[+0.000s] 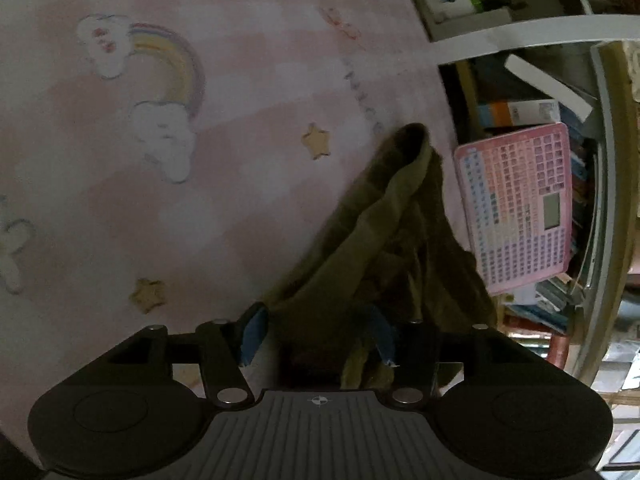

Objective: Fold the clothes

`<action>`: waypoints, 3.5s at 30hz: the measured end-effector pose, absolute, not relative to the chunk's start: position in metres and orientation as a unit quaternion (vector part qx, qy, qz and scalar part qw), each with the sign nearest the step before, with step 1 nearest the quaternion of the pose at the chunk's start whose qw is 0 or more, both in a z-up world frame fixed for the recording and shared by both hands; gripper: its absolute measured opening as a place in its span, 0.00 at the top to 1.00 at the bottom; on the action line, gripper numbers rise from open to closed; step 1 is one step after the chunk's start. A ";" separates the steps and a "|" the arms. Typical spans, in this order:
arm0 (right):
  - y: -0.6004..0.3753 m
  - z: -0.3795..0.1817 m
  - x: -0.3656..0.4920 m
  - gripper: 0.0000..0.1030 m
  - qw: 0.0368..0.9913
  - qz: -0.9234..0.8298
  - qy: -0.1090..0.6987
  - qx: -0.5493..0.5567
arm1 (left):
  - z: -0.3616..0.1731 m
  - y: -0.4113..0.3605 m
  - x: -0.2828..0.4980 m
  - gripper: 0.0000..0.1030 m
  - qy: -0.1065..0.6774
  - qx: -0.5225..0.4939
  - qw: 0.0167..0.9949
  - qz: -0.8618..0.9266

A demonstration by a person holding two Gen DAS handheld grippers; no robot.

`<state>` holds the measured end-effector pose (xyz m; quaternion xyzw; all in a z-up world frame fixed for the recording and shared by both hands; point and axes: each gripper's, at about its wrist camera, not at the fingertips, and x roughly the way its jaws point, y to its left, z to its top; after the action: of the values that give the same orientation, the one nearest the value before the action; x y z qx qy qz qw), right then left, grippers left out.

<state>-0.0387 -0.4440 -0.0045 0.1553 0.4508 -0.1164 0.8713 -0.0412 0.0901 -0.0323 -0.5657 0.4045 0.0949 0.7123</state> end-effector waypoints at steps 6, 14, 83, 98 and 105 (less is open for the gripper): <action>-0.440 -0.003 -0.040 0.59 0.870 -0.111 0.462 0.135 | 0.030 0.079 -0.020 0.92 0.337 -0.366 0.865 0.073; -0.415 -0.002 -0.046 0.61 0.871 -0.068 0.460 0.158 | 0.022 0.146 -0.061 0.91 0.351 -0.375 0.845 0.153; -0.349 -0.001 -0.112 0.65 0.890 -0.119 0.433 0.076 | 0.003 0.196 -0.111 0.62 0.381 -0.326 0.860 0.095; -0.334 0.034 -0.088 0.48 0.914 -0.055 0.392 0.084 | 0.022 0.138 -0.079 0.58 0.357 -0.286 0.889 0.019; -0.346 0.040 -0.064 0.44 0.917 -0.030 0.390 0.075 | 0.017 0.110 -0.072 0.58 0.366 -0.291 0.883 0.027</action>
<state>-0.0640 -0.3462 0.0401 0.0747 0.3897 -0.0295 0.9174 -0.0722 0.1103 0.0169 -0.2909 0.3664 0.0274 0.8834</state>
